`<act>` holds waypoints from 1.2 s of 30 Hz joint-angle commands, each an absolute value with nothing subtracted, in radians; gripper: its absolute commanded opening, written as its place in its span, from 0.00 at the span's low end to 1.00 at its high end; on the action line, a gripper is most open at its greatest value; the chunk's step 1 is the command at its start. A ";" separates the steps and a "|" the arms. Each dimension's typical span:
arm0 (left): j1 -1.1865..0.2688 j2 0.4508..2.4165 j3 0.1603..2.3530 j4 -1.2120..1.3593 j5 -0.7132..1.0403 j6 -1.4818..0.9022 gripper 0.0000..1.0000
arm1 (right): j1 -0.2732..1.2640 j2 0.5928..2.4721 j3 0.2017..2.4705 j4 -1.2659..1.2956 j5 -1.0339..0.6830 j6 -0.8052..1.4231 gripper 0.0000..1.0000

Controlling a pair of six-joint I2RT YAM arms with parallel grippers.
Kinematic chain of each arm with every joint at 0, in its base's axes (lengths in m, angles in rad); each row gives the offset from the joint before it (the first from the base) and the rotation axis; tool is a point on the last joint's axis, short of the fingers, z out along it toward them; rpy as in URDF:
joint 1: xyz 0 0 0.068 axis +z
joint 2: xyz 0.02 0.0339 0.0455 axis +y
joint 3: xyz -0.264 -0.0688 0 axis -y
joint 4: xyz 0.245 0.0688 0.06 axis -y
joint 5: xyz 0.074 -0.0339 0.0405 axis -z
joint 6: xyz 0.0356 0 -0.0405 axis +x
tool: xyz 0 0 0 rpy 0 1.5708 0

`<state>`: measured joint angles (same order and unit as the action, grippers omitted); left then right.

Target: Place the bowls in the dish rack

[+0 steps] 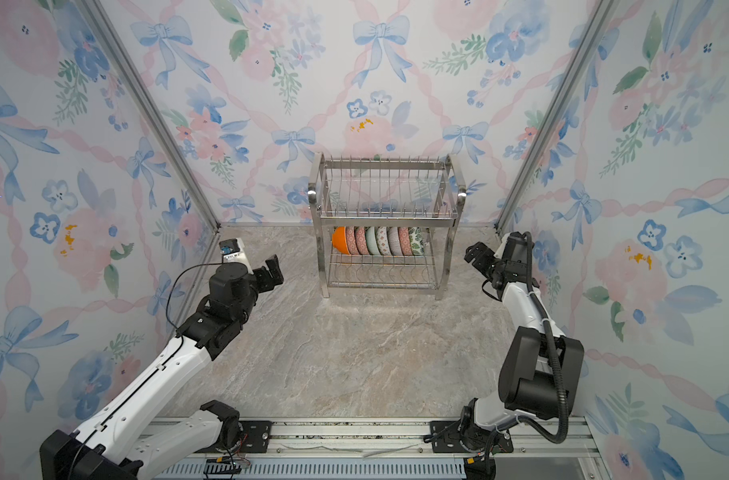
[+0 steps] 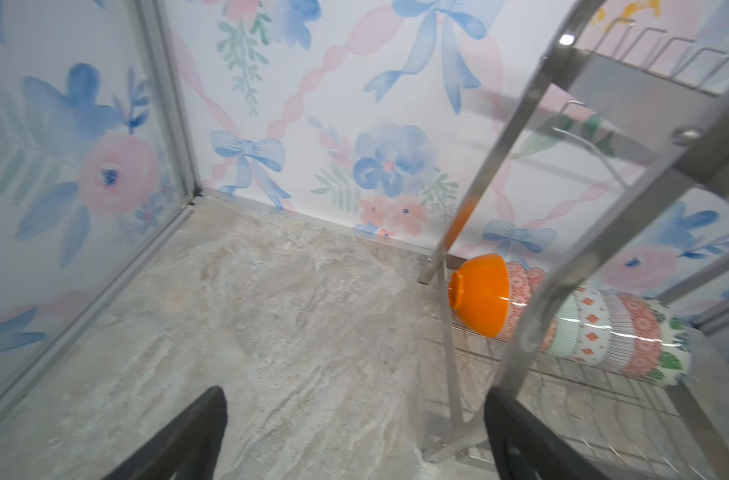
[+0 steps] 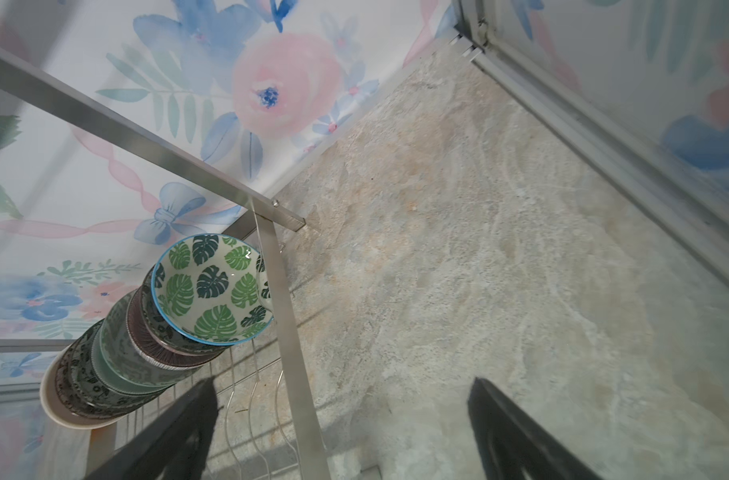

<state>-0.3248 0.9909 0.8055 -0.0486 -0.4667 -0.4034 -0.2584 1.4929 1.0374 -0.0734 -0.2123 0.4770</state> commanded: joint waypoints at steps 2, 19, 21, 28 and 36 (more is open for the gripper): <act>-0.180 1.015 0.703 0.067 -0.518 -0.326 0.98 | -0.235 1.440 0.916 -0.035 -0.017 0.437 0.96; 0.035 1.405 0.588 0.349 -0.661 -0.335 0.98 | 0.020 1.260 0.351 0.643 0.286 0.169 0.96; 0.038 1.444 0.570 0.401 -0.638 -0.321 0.98 | 0.028 1.255 0.315 0.684 0.287 0.163 0.96; 0.037 1.520 0.551 0.468 -0.617 -0.305 0.98 | 0.034 1.235 0.280 0.738 0.288 0.140 0.97; -0.064 1.537 0.502 0.657 -0.538 -0.142 0.98 | 0.033 1.283 0.270 0.842 0.317 0.098 0.97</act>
<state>-0.0265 1.5185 0.5167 0.5480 -0.5941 -0.2443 0.0227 1.2655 0.2832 0.7525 0.2863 0.1276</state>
